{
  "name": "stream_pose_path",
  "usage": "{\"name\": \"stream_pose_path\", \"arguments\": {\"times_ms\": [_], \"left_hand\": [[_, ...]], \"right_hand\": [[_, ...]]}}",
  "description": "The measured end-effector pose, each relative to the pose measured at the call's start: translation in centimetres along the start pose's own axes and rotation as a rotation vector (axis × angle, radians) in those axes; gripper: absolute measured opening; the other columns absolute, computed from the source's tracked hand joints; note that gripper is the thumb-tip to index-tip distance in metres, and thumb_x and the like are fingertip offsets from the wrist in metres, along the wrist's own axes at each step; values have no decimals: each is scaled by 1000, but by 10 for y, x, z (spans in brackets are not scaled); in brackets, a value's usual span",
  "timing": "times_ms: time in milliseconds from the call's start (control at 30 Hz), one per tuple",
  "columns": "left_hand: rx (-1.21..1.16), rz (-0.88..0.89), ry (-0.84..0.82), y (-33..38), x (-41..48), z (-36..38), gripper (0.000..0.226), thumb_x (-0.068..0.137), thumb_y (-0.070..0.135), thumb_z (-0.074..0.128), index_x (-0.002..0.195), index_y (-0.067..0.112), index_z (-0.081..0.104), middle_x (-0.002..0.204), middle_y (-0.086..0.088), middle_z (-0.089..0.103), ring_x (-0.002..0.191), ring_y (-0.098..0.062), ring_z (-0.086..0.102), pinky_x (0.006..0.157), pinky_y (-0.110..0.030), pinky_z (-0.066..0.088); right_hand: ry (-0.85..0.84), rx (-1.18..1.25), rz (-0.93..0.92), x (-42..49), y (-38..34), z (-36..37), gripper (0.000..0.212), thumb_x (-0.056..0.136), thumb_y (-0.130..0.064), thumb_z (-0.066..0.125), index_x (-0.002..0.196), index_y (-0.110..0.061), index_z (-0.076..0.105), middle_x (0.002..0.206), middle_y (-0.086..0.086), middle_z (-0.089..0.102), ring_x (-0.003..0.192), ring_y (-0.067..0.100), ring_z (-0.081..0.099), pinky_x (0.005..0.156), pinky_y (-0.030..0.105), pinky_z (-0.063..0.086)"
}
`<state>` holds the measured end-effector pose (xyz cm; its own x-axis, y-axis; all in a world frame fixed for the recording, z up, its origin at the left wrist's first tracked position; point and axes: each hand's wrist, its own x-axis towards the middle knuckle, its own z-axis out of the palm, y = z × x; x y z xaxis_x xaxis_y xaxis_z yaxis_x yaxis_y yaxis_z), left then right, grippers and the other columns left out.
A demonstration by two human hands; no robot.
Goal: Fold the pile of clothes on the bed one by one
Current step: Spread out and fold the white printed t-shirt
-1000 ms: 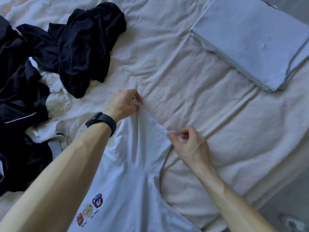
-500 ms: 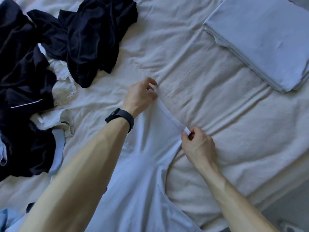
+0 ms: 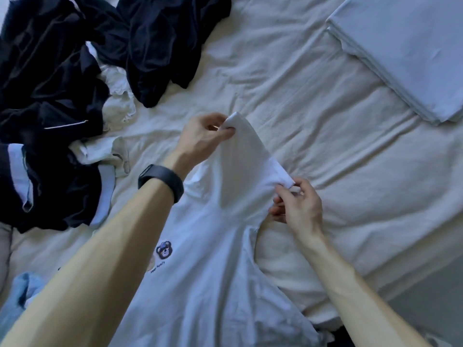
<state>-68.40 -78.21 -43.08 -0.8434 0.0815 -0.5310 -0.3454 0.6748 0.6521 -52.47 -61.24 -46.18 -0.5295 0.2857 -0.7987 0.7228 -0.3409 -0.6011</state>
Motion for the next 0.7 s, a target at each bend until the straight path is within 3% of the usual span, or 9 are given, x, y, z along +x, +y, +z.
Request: {"name": "stream_pose_path", "arguments": {"times_ms": [167, 233, 300, 367, 433, 500, 567, 633, 700], "left_hand": [[-291, -22, 94, -26, -120, -65, 17, 83, 8, 70, 99, 14, 72, 97, -3, 73, 91, -8, 67, 82, -18, 51], [-217, -94, 178, -62, -174, -85, 16, 83, 10, 72, 95, 21, 72, 101, 2, 71, 87, -1, 64, 77, -13, 49], [31, -189, 197, -109, -221, -94, 26, 86, 3, 70, 89, 29, 71, 108, 5, 68, 89, 0, 62, 76, -11, 44], [333, -319, 38, -159, -256, -96, 34, 85, 0, 63, 96, 32, 68, 120, 2, 62, 97, -6, 57, 78, -13, 40], [481, -453, -143, -198, -272, -93, 49, 86, -3, 54, 119, 33, 59, 137, -6, 52, 110, -17, 52, 86, -23, 39], [405, -460, -104, -211, -263, -86, 50, 89, 2, 54, 130, 30, 54, 141, -7, 49, 121, -23, 51, 94, -33, 43], [223, -415, 30, -201, -238, -74, 48, 90, 13, 62, 136, 25, 52, 141, -3, 51, 125, -21, 51, 97, -37, 46], [96, -378, 113, -181, -208, -61, 58, 89, 28, 69, 141, 20, 48, 141, -2, 51, 127, -20, 51, 98, -35, 44], [38, -358, 137, -165, -175, -50, 67, 87, 45, 71, 142, 16, 45, 140, -3, 52, 127, -22, 51, 102, -35, 42]], "right_hand": [[-32, -141, -355, -91, 43, 13, 20, 95, -14, 68, 93, -33, 60, 80, -11, 68, 55, 18, 69, 57, 35, 58], [-81, -364, -584, -123, 78, 17, 14, 93, -22, 67, 96, -35, 62, 77, -12, 67, 63, 7, 68, 66, 24, 55], [-238, -622, -639, -146, 118, 21, 18, 88, -29, 60, 105, -33, 65, 88, -13, 68, 73, 1, 63, 69, 14, 47], [-493, -931, -471, -158, 153, 22, 35, 91, -36, 57, 125, -40, 61, 107, -17, 68, 96, 7, 65, 81, 23, 48], [-539, -1003, -285, -159, 175, 19, 41, 92, -37, 62, 133, -40, 56, 108, -22, 66, 108, 11, 64, 91, 26, 44], [-324, -826, -148, -152, 179, 19, 34, 89, -45, 68, 120, -34, 61, 99, -24, 67, 97, 13, 70, 92, 32, 50], [-155, -545, 15, -136, 169, 25, 35, 87, -50, 72, 110, -27, 59, 103, -16, 69, 76, 15, 74, 77, 44, 60], [-119, -317, 180, -123, 153, 36, 35, 89, -47, 73, 106, -19, 62, 105, -4, 70, 69, 17, 75, 57, 37, 59], [-119, -190, 289, -112, 136, 49, 37, 89, -51, 71, 104, -18, 66, 102, -4, 69, 68, 18, 74, 51, 30, 54]]}}
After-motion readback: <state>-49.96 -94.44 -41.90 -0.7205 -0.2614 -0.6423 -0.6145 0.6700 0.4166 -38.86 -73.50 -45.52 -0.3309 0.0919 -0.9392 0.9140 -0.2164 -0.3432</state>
